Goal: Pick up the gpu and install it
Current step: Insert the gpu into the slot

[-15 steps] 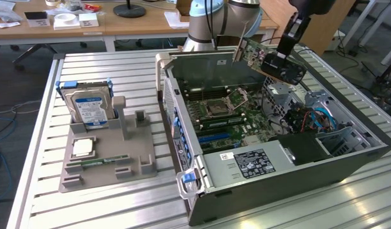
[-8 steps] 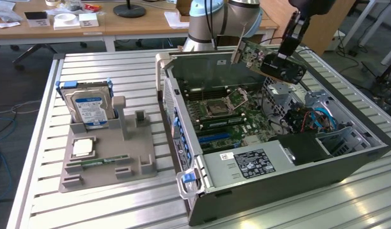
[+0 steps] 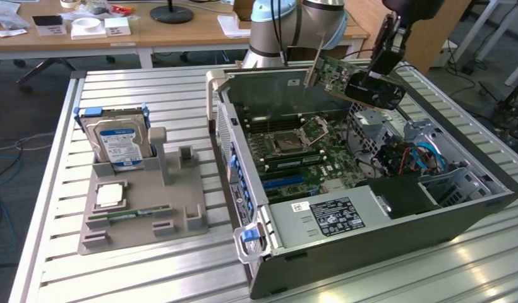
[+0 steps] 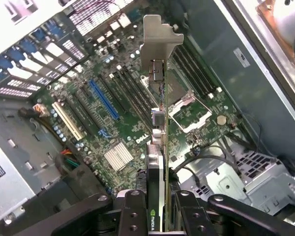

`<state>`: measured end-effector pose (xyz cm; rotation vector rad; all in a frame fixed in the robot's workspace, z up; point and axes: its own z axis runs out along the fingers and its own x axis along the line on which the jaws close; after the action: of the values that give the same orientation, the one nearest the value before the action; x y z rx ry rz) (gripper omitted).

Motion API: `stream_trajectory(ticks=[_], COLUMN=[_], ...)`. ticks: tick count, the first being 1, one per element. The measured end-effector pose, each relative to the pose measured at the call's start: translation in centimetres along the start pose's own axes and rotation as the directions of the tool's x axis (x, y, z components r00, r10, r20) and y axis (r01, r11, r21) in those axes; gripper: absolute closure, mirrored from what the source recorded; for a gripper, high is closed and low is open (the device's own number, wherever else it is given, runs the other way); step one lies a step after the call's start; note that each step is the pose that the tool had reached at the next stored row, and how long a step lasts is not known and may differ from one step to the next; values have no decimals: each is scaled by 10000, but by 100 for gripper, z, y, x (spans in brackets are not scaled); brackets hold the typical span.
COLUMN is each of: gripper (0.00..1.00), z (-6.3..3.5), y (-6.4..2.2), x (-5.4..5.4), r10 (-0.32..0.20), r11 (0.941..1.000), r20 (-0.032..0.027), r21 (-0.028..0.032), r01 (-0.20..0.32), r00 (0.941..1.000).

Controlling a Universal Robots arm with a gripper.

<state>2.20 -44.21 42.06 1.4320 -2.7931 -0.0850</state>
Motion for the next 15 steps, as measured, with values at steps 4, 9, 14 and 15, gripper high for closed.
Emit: stream_trajectory(ticks=[4,9,14,15], gripper=[73,73,73,73], z=[2,4,4,4], y=[0,0,0,0], x=[0,0,0,0], r10=[-499,-1087,-1401,-1401], r11=[9988,9941,9901,9901], r20=[-24,-52,-68,-67], r21=[-12,-28,-37,-37], r01=[499,1087,1401,1401], r00=[9988,9941,9901,9901])
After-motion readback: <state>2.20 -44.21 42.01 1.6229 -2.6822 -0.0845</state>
